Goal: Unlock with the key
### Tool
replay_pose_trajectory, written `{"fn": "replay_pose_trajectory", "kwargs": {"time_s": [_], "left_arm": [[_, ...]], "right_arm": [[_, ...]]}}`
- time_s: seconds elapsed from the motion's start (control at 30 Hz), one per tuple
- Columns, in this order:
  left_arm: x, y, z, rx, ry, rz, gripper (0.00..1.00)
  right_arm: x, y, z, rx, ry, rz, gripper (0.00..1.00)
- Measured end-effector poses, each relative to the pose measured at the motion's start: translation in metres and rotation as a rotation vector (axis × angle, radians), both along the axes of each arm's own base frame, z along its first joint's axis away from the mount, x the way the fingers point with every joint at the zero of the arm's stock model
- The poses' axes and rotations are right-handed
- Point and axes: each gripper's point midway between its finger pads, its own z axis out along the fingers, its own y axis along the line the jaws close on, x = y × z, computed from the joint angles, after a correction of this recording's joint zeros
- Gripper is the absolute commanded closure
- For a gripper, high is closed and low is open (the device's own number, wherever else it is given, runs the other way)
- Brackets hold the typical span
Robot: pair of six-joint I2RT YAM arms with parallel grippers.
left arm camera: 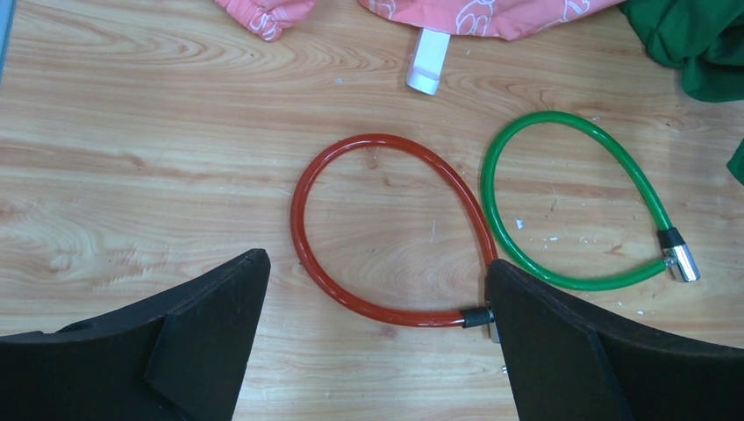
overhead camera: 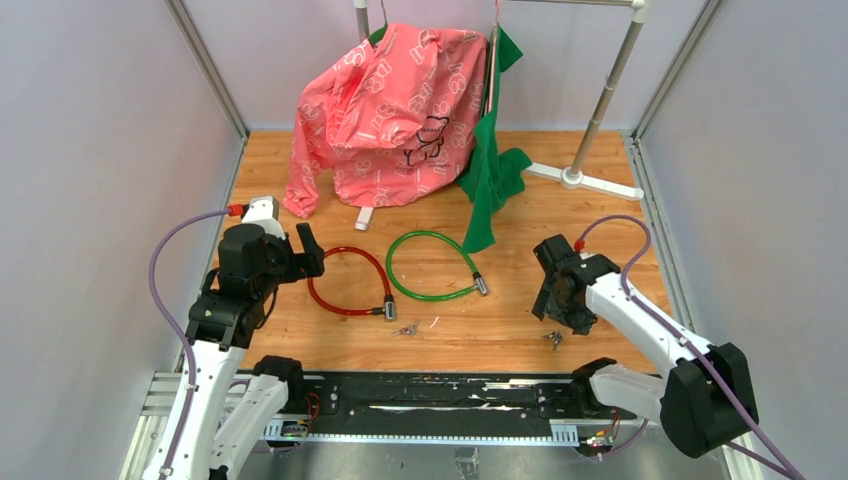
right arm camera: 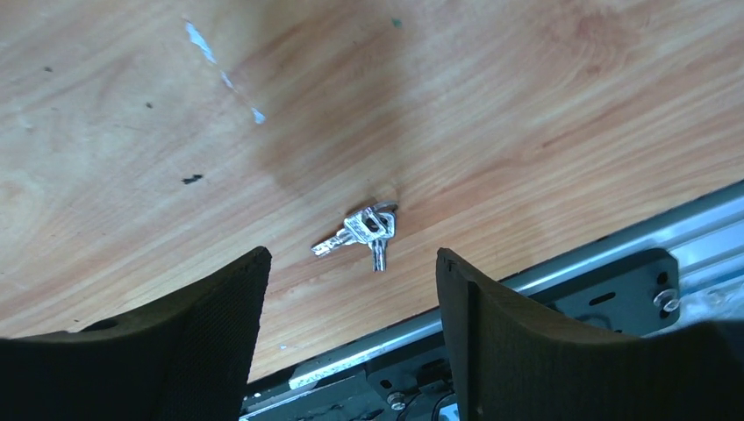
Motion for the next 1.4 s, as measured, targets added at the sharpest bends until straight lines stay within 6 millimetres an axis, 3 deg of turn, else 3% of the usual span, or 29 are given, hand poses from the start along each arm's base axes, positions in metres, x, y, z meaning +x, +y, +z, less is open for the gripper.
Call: {"fn": "replay_pose_trajectory", "kwargs": {"time_s": [0.17,0.47,0.8,1.4], "left_arm": [[0.000,0.000,0.000,0.000,0.000,0.000,0.01],[0.000,0.000,0.001,-0.001,-0.003,-0.001,0.01],[-0.002,0.000,0.003,-0.002,-0.015,0.000,0.01],[-0.004,-0.001,0.006,-0.005,-0.029,-0.009,0.01]], "right_arm": [[-0.017,-0.004,-0.011,0.017,0.030,-0.062,0.33],[-0.024,-0.010,-0.015,0.061,-0.022,-0.226,0.47],[-0.030,0.004,-0.023,0.185,-0.054,-0.462,0.56],[-0.031,-0.003,-0.036,0.137,-0.034,-0.599,0.59]]}}
